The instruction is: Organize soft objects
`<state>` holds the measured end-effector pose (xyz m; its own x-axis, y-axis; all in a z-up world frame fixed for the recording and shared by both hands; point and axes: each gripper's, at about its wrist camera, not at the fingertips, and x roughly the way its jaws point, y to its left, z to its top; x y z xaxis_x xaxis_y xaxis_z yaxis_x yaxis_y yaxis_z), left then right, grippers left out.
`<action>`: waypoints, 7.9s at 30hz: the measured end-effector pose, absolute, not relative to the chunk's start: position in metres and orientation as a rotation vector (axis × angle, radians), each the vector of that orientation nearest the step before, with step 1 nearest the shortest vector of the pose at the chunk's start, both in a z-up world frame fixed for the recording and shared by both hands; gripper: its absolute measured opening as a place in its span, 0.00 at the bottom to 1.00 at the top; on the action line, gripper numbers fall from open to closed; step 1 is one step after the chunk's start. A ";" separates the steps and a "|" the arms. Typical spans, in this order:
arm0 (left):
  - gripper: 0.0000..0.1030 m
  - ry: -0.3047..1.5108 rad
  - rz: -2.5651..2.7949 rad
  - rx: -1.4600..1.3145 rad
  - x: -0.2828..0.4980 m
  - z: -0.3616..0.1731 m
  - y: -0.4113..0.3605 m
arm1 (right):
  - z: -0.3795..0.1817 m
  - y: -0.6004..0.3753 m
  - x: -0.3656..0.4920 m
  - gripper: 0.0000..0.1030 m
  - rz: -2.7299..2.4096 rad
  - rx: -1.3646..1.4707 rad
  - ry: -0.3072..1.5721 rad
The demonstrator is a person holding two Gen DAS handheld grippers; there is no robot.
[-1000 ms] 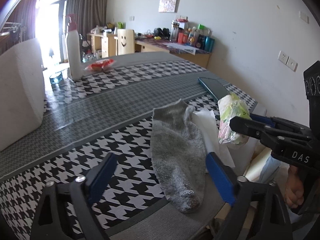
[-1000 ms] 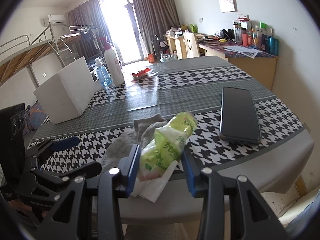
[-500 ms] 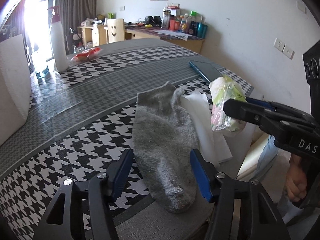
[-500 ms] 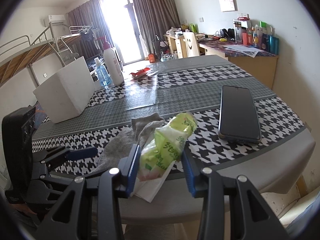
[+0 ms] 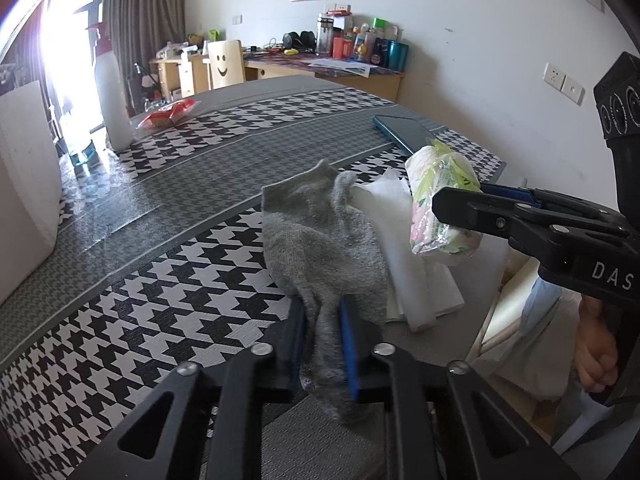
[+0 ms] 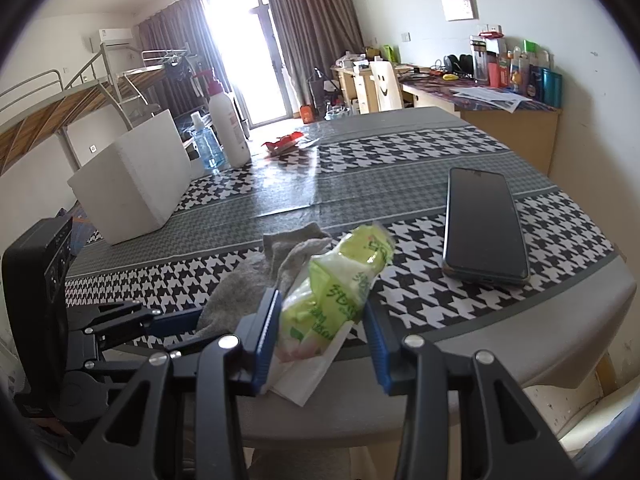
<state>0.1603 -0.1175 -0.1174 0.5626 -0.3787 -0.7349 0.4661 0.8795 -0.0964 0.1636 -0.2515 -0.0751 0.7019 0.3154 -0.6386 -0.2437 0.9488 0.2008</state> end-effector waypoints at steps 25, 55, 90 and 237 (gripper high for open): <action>0.09 0.641 -0.527 0.065 0.149 -0.057 -0.094 | -0.061 -0.251 0.152 0.45 0.315 0.093 0.678; 0.09 0.539 -0.369 0.037 0.136 -0.024 -0.044 | -0.036 -0.214 0.152 0.45 0.400 0.015 0.598; 0.09 0.468 -0.221 0.001 0.138 -0.004 0.001 | -0.006 -0.162 0.173 0.45 0.524 -0.060 0.513; 0.09 0.464 0.088 -0.043 0.261 0.052 0.123 | -0.061 -0.034 0.201 0.69 0.832 -0.278 0.850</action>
